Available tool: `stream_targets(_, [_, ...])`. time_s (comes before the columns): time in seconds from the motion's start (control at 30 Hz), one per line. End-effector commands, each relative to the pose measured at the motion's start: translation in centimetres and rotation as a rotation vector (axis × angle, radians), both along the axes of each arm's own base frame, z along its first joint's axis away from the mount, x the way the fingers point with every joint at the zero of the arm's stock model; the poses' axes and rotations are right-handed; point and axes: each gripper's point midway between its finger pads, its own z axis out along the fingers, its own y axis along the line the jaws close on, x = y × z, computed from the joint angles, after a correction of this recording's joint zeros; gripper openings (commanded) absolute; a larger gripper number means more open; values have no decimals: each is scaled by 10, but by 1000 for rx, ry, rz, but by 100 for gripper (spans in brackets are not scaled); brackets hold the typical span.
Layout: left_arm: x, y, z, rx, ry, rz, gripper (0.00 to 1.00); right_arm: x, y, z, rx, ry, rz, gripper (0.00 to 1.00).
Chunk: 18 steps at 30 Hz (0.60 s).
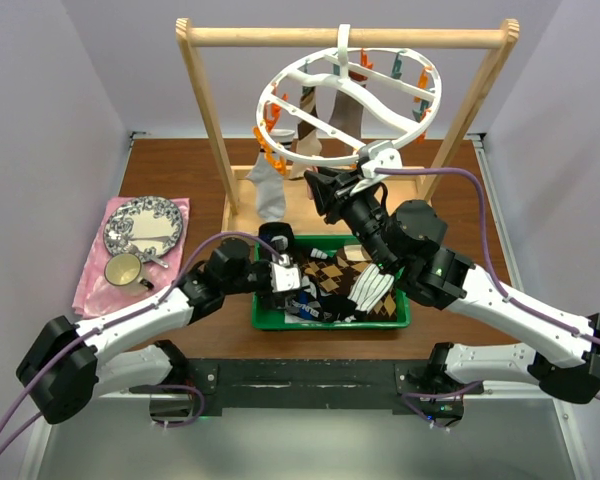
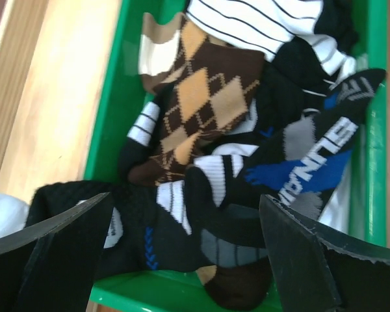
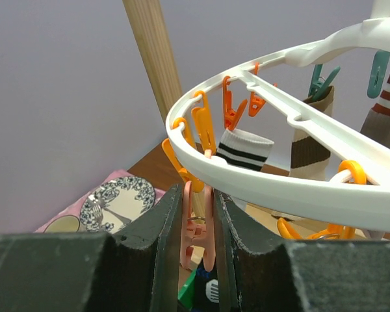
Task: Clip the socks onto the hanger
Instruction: Pick up the sock from the bin.
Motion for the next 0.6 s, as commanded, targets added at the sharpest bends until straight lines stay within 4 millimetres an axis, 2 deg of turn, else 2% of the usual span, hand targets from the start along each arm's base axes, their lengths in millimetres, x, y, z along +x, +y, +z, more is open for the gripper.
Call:
stream_targets(0.0, [-9, -9, 6, -6, -94, -83, 100, -7, 2, 6, 18, 5, 40, 0])
stream_targets(0.17, [-10, 3, -10, 126, -219, -159, 100, -7, 3, 6, 14, 7, 36, 0])
stream_targets(0.23, [-4, 9, -9, 168, -267, -159, 100, -6, 2, 7, 14, 7, 35, 0])
stream_targets(0.27, [-4, 17, -16, 230, -275, -171, 100, -6, 2, 6, 14, 8, 34, 0])
stream_targets(0.3, [-2, 17, -12, 248, -295, -182, 100, -5, 1, 6, 16, 10, 33, 0])
stream_targets(0.4, [-3, 24, -20, 321, -347, -246, 100, -5, 1, 5, 19, 12, 33, 0])
stream_targets(0.5, [0, 23, -27, 351, -409, -283, 100, -5, 2, 4, 23, 16, 39, 0])
stream_targets(0.57, [4, 17, -23, 328, -427, -282, 99, -6, 1, 4, 20, 19, 40, 0])
